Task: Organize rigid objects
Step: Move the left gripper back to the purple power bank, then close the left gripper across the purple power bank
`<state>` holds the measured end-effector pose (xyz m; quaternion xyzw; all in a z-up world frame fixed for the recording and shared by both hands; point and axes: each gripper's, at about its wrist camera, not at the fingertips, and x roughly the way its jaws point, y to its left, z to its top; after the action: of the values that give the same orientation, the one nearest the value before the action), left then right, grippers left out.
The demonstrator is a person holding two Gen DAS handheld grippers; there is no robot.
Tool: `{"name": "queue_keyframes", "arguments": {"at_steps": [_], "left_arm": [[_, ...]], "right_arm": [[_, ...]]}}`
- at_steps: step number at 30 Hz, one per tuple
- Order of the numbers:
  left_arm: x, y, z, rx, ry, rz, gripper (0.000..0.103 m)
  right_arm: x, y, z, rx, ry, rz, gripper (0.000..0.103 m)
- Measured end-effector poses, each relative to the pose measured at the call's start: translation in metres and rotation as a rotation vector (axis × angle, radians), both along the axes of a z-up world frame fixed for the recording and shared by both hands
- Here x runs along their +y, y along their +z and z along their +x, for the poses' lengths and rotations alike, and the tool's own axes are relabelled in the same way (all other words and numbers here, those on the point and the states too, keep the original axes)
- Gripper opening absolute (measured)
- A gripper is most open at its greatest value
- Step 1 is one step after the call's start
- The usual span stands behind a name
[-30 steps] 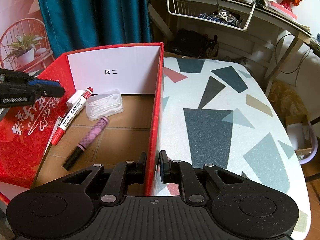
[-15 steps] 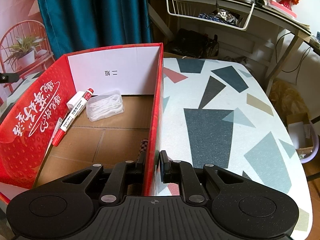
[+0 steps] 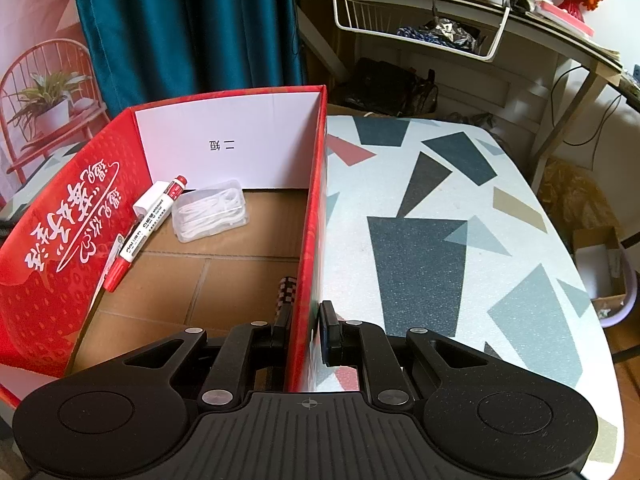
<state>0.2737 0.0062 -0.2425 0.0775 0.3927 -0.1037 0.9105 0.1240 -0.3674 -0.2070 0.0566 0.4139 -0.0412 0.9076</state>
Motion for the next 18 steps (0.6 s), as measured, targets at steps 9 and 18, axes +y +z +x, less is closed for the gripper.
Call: {"name": "queue_keyframes", "arguments": {"at_steps": [9,18], "left_arm": [[0.002,-0.014,0.0,-0.011,0.031,0.013,0.043],[0.012,-0.011,-0.014,0.01,0.148,0.028,0.043]], "right_arm": [[0.001,0.0,-0.001,0.002,0.003,-0.003,0.012],[0.001,0.0,-0.001,-0.004,0.003,0.001,0.015]]}}
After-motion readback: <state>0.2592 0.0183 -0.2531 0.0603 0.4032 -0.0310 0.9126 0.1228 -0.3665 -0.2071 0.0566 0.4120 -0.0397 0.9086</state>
